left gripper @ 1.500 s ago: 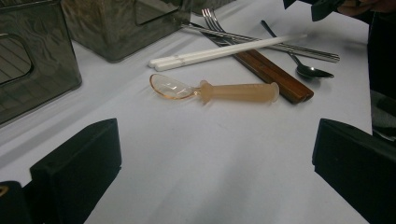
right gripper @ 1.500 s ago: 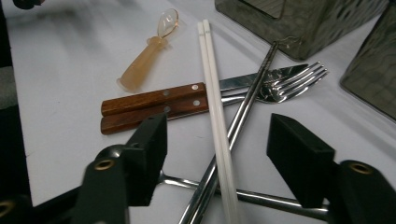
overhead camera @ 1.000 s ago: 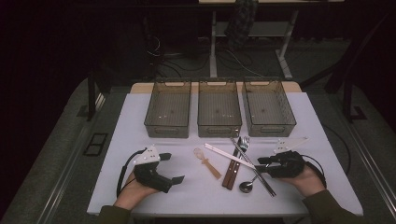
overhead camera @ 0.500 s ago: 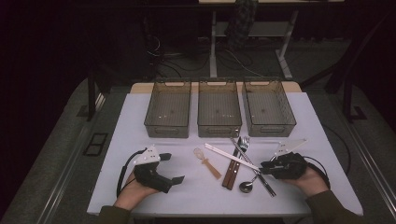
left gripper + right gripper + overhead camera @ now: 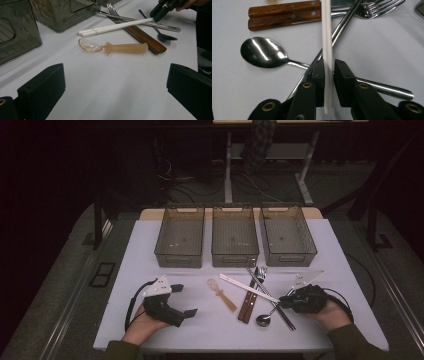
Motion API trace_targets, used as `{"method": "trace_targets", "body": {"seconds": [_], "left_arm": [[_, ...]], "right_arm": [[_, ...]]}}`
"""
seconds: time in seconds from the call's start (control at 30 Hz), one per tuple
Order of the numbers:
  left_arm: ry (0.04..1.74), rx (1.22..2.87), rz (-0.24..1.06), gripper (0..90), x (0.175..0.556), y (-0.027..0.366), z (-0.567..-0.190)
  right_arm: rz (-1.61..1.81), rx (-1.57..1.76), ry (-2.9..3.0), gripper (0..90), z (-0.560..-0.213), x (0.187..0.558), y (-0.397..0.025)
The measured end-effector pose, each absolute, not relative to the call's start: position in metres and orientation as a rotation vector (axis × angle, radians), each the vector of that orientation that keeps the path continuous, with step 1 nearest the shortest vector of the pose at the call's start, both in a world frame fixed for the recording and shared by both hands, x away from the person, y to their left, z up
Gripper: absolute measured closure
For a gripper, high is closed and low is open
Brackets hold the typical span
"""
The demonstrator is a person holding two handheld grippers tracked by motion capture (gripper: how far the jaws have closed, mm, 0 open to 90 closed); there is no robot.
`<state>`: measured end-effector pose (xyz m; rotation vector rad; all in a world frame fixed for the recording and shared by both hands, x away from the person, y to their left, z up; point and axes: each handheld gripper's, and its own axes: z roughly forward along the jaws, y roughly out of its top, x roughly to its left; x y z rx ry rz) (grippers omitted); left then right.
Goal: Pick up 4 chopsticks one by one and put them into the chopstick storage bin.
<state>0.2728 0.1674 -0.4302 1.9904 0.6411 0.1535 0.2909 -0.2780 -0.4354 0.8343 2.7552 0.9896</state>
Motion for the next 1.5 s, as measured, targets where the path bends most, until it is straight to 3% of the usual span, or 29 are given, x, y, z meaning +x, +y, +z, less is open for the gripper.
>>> {"method": "trace_targets", "body": {"seconds": [1.03,1.5], "left_arm": [[0.640,1.997,0.145,0.9,0.273,0.166,-0.432],[0.638,1.999,0.142,0.9,0.273,0.166,-0.432]], "right_arm": [[0.981,0.861,2.721,83.0,-0.433,0.305,-0.284],[1.015,0.886,2.712,76.8,-0.435,0.311,-0.287]]}}
